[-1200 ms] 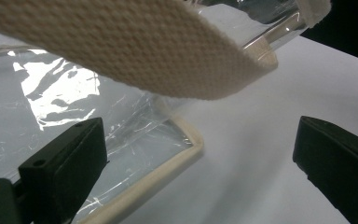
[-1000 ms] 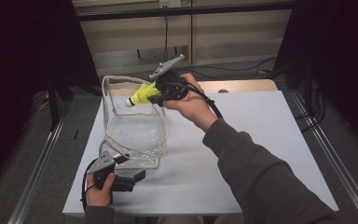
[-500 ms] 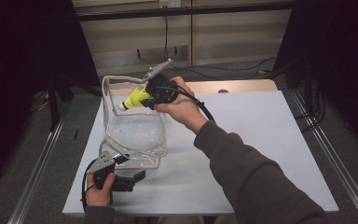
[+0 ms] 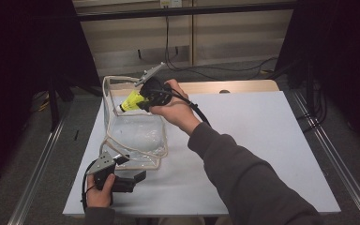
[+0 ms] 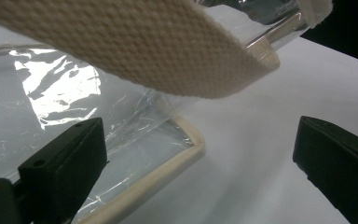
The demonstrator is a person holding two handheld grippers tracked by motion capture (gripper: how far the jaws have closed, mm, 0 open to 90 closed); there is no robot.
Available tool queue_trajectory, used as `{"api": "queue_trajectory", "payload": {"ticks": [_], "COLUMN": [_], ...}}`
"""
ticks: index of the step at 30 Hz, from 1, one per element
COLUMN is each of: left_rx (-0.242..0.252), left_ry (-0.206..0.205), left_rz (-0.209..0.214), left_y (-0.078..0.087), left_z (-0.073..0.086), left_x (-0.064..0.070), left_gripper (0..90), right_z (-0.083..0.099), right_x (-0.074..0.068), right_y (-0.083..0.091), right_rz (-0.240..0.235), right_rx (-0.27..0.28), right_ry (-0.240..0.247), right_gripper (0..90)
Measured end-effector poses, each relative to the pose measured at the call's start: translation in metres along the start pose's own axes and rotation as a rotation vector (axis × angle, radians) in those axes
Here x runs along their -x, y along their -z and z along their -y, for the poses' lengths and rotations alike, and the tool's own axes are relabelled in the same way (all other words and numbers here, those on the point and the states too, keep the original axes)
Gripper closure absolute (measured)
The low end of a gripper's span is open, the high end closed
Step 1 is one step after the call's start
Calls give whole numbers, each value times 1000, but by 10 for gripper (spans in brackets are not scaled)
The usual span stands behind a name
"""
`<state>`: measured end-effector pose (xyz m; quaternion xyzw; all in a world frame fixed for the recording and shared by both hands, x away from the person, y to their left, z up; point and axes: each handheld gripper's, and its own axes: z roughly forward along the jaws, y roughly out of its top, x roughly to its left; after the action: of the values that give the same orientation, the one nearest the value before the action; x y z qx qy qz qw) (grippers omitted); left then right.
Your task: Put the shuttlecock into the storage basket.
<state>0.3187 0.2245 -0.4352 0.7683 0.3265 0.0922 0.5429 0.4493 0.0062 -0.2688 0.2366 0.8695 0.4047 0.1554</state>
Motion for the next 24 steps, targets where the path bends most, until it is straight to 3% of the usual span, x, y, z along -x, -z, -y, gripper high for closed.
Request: {"api": "queue_trajectory", "payload": {"ticks": [3, 6, 7, 10, 19, 20, 24], "left_rx": [14, -3, 15, 16, 15, -2, -3], "left_ry": [4, 1, 6, 6, 4, -1, -3], "left_rz": [-31, 0, -28, -34, -30, -2, -2], "left_y": [-1, 0, -1, -1, -1, 1, 1], "left_z": [1, 0, 1, 1, 1, 1, 1], "left_x": [2, 0, 2, 2, 1, -1, -1], "left_gripper": [27, 27, 27, 27, 27, 27, 27], "right_z": [-1, -1, -1, -1, -3, -4, -7], "right_x": [0, 0, 0, 0, -2, -2, -1], "right_y": [-2, -5, -6, -8, -16, -15, -12], "right_rz": [4, 10, 12, 14, 22, 21, 21], "right_rx": [-3, -5, -6, -13, -31, -29, -23], "right_ry": [-2, -6, -3, 0, 27, 30, 29], "right_gripper": [797, 797, 797, 797, 797, 797, 797]}}
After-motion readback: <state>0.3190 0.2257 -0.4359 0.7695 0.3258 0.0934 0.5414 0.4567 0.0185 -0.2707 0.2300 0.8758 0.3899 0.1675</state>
